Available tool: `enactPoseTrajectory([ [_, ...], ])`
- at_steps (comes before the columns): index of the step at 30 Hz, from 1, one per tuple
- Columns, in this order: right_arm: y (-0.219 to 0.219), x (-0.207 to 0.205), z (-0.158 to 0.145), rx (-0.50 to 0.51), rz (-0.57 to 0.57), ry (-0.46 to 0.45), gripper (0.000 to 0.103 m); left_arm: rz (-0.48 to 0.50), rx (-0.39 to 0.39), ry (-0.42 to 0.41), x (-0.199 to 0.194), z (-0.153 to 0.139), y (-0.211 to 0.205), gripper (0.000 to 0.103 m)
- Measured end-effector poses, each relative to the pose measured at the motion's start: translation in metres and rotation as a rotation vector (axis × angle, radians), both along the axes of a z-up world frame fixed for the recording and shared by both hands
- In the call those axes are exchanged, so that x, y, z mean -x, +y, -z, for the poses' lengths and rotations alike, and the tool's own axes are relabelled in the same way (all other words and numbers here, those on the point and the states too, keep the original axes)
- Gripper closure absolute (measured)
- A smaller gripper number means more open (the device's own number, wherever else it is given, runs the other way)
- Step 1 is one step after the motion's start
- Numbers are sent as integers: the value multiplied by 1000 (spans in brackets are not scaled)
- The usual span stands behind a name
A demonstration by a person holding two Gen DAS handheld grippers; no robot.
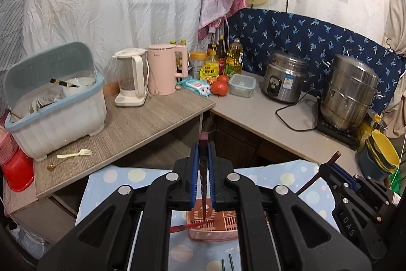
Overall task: Organize utensils
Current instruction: 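Open the left tool over the basket while the right tool opens too, then move both open tools back down toward the utensils on the cloth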
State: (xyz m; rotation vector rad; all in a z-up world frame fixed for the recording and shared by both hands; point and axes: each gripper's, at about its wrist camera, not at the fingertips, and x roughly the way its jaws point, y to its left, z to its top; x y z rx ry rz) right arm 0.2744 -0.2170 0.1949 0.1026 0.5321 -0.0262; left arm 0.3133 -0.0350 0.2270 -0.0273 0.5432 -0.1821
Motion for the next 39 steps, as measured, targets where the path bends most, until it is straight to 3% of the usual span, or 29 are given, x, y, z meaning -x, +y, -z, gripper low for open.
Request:
enactPoseTrajectory([
  [19, 8, 6, 34, 13, -1, 65, 94, -16, -2, 69, 10, 38, 4, 95],
  [20, 9, 8, 34, 19, 4, 56, 89, -24, 2, 60, 13, 39, 5, 92],
  [21, 10, 11, 33, 30, 17, 48, 73, -31, 1, 56, 15, 39, 6, 87],
  [22, 9, 14, 32, 31, 25, 37, 55, -33, 3, 54, 17, 38, 7, 73],
  [23, 9, 18, 29, 30, 31, 22, 52, -43, 3, 48, 20, 37, 8, 55],
  [25, 9, 25, 23, 28, 35, 6, 51, -65, 1, 18, 26, 33, 10, 46],
  [33, 14, 52, 10, 19, 17, -12, 50, -44, -3, 2, 53, 24, 10, 46],
  [39, 17, 86, 25, 2, 2, 26, 50, -39, -30, 20, 82, 35, 11, 46],
])
